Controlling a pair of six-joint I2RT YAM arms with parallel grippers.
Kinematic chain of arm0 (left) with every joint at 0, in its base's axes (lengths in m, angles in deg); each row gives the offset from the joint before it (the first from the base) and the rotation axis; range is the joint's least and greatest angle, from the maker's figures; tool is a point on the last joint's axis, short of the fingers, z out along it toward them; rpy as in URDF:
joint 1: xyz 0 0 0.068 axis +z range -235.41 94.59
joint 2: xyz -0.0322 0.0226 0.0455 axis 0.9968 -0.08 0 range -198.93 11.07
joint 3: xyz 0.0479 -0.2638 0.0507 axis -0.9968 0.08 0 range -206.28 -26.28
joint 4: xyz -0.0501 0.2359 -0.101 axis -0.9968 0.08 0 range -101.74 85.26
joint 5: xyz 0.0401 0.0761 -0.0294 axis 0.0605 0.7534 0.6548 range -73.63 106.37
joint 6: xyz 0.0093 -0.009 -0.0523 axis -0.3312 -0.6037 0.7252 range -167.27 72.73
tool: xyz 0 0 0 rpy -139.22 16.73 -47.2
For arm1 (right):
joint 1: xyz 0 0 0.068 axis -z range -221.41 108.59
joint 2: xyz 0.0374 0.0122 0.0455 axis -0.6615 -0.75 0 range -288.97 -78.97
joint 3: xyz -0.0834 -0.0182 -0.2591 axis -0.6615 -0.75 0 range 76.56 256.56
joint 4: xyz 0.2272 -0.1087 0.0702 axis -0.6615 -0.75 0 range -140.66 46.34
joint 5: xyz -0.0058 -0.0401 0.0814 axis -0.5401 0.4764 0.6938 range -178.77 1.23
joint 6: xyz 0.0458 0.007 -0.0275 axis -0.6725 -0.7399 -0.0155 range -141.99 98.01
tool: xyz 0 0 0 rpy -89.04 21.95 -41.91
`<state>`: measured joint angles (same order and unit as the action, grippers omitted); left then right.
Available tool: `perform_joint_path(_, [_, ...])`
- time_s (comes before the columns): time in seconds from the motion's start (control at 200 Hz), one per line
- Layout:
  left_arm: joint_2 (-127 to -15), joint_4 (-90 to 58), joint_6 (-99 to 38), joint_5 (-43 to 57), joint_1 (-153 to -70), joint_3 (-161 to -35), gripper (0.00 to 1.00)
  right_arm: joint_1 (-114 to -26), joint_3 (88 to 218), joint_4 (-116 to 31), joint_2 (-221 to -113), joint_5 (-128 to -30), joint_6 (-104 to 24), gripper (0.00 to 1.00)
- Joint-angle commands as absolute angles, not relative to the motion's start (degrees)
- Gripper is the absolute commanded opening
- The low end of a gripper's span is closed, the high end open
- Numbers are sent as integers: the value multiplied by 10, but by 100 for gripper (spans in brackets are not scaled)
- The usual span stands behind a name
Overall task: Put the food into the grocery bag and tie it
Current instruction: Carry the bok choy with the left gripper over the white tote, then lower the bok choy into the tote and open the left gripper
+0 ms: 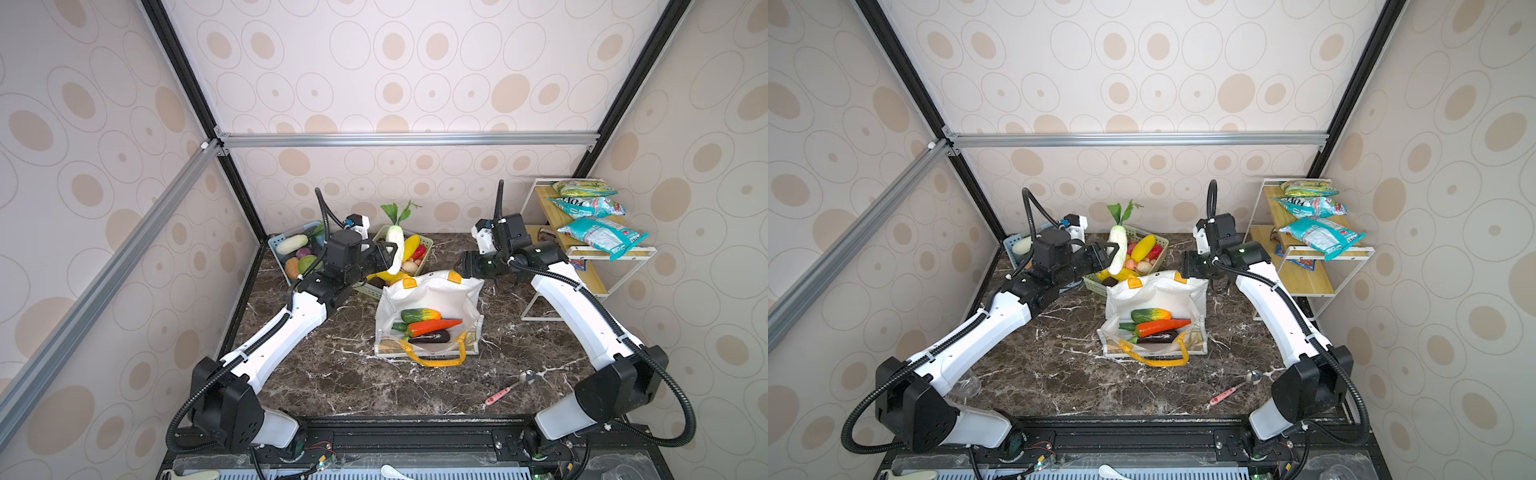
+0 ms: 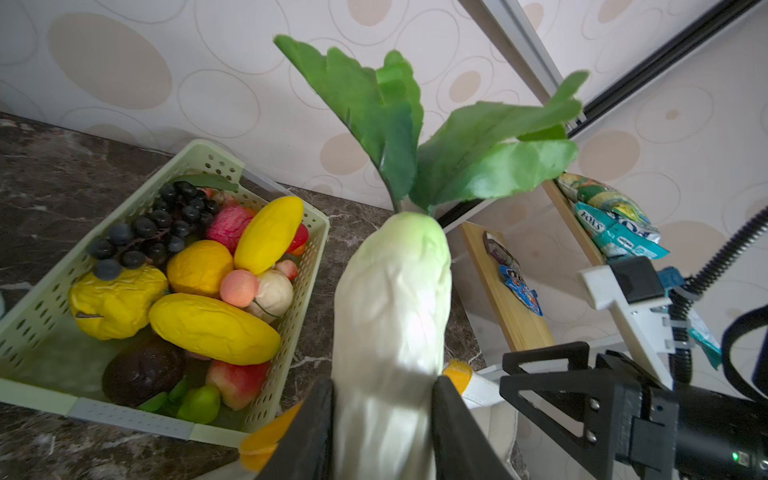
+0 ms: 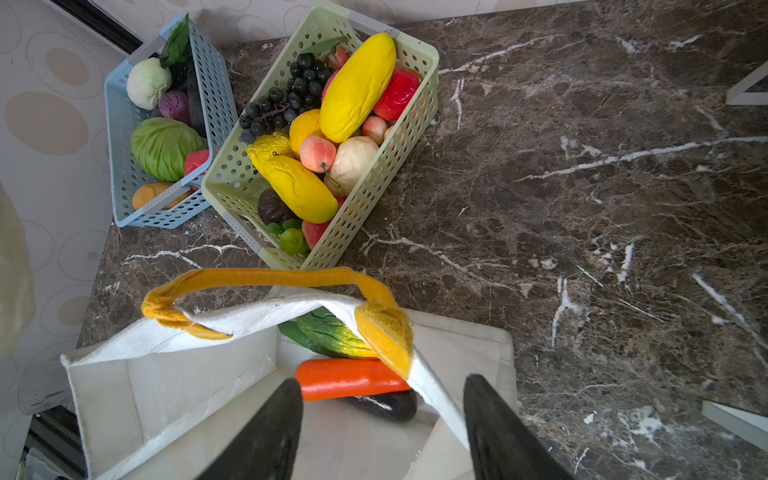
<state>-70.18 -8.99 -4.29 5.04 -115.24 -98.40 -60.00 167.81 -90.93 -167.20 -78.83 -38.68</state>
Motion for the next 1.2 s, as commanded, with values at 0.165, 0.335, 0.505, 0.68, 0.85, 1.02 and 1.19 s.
perform_joint_path(0.165, [-689,-112,-69,36,-1202,-984,38,-583,1663,-916,-1666,-810,-400,65])
perform_joint_path(0.335, [-699,-100,-95,35,-1237,-988,38,-578,1661,-918,-1665,-812,-403,65])
perform_joint_path(0.505, [-711,-77,-124,36,-1263,-998,38,-578,1662,-921,-1666,-814,-403,64])
perform_joint_path(0.68, [-731,-49,-155,32,-1283,-1007,38,-559,1662,-929,-1663,-819,-404,65])
perform_joint_path(0.85, [-758,-12,-194,32,-1306,-1014,39,-549,1658,-935,-1655,-823,-405,65])
perform_joint_path(1.02, [-774,9,-215,46,-1319,-1011,38,-537,1652,-937,-1647,-823,-405,65])
perform_joint_path(1.19, [-795,28,-240,55,-1337,-1012,39,-533,1652,-938,-1645,-818,-404,65])
